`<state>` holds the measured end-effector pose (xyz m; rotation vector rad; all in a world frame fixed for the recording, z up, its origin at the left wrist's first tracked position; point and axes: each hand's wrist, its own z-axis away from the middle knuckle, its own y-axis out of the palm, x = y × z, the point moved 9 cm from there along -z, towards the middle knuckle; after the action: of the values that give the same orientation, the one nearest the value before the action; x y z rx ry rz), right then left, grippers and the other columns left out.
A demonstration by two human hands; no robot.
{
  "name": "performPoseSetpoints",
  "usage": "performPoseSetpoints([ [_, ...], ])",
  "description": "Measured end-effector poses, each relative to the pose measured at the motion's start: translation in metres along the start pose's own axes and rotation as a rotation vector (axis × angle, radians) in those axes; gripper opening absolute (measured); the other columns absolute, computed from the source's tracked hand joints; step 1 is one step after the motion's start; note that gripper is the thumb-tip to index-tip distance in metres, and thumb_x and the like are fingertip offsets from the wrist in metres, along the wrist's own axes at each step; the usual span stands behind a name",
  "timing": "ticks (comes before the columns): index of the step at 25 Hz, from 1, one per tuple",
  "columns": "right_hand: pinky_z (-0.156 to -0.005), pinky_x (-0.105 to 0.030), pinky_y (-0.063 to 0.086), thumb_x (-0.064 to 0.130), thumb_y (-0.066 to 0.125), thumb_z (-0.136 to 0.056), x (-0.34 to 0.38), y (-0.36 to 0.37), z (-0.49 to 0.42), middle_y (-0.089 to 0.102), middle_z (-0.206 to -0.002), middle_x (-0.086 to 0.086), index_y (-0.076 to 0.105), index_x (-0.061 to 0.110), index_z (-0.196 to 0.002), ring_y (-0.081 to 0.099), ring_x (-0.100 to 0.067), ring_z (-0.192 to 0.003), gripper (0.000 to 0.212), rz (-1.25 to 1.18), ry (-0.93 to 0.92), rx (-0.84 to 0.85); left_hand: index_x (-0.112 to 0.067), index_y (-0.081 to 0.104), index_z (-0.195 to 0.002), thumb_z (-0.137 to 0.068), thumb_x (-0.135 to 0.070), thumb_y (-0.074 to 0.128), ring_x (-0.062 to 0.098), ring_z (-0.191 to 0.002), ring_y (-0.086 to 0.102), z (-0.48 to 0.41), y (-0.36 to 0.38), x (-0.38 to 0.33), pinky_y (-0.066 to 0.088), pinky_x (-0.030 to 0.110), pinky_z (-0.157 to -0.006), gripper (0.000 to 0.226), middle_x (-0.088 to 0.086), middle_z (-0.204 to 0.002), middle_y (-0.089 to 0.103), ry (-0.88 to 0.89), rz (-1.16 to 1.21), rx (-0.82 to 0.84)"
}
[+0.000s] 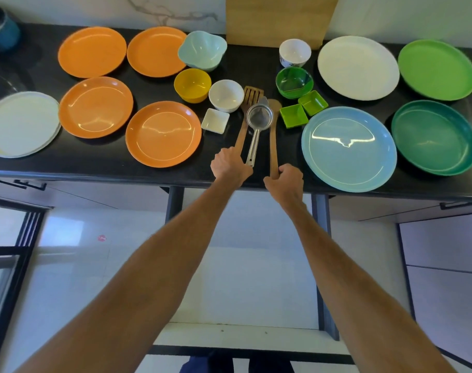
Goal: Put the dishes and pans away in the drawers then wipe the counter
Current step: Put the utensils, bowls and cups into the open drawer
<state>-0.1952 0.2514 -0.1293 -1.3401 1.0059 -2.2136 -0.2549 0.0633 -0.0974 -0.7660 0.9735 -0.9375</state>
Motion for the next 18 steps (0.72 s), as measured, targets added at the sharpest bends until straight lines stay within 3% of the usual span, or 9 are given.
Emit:
performPoseSetpoints([
  [4, -0.058, -0.021, 0.044, 0.023, 0.077, -0.087, -0.002, -0.005, 0.018, 0.066, -0.082, -0.007, 0.066, 0.007, -0.089, 0.064, -0.016, -0.071, 0.020, -0.031, -0.005, -0.006, -0.013, 0.059, -0.083, -0.100, -0.029, 0.060, 0.011, -0.058, 0.057, 0.017, 0.007, 0.008, 0.043, 0.024, -0.052, 0.024, 0.002, -0.072, 0.060, 0.015, 0.094, 0.007],
  [8, -0.059, -0.025, 0.044, 0.022, 0.070, -0.092, 0.020, -0.016, 0.013, 0.064, -0.076, -0.006, 0.064, 0.004, -0.087, 0.062, -0.017, -0.068, 0.020, -0.090, -0.041, -0.035, -0.011, 0.058, -0.096, -0.105, -0.034, 0.052, 0.011, -0.061, 0.060, 0.017, -0.013, 0.007, 0.046, 0.024, -0.054, 0.026, 0.004, -0.084, 0.064, 0.022, 0.350, -0.059],
  [12, -0.062, -0.022, 0.044, 0.022, 0.058, -0.102, 0.047, -0.033, 0.006, 0.064, -0.082, -0.009, 0.067, 0.001, -0.091, 0.060, -0.018, -0.073, 0.026, -0.101, -0.121, -0.137, -0.011, 0.056, -0.105, -0.105, -0.040, 0.049, 0.012, -0.069, 0.061, 0.017, -0.038, 0.000, 0.054, 0.030, -0.061, 0.030, 0.003, -0.088, 0.061, 0.055, 0.368, -0.132],
  [15, -0.054, -0.014, 0.032, 0.025, 0.051, -0.107, 0.060, -0.048, 0.002, 0.064, -0.083, -0.012, 0.068, -0.003, -0.097, 0.058, -0.018, -0.073, 0.034, -0.087, -0.167, -0.219, -0.012, 0.057, -0.099, -0.106, -0.043, 0.046, 0.009, -0.063, 0.058, 0.019, -0.048, -0.003, 0.046, 0.025, -0.054, 0.033, 0.000, -0.079, 0.059, 0.068, 0.360, -0.140],
  [18, -0.051, -0.010, 0.030, 0.023, 0.046, -0.109, 0.062, -0.058, -0.001, 0.060, -0.080, -0.010, 0.067, -0.005, -0.096, 0.055, -0.016, -0.068, 0.038, -0.153, -0.151, -0.236, -0.013, 0.057, -0.089, -0.107, -0.044, 0.043, 0.008, -0.058, 0.054, 0.019, -0.053, -0.004, 0.038, 0.023, -0.050, 0.039, -0.002, -0.071, 0.055, 0.073, 0.384, -0.116],
])
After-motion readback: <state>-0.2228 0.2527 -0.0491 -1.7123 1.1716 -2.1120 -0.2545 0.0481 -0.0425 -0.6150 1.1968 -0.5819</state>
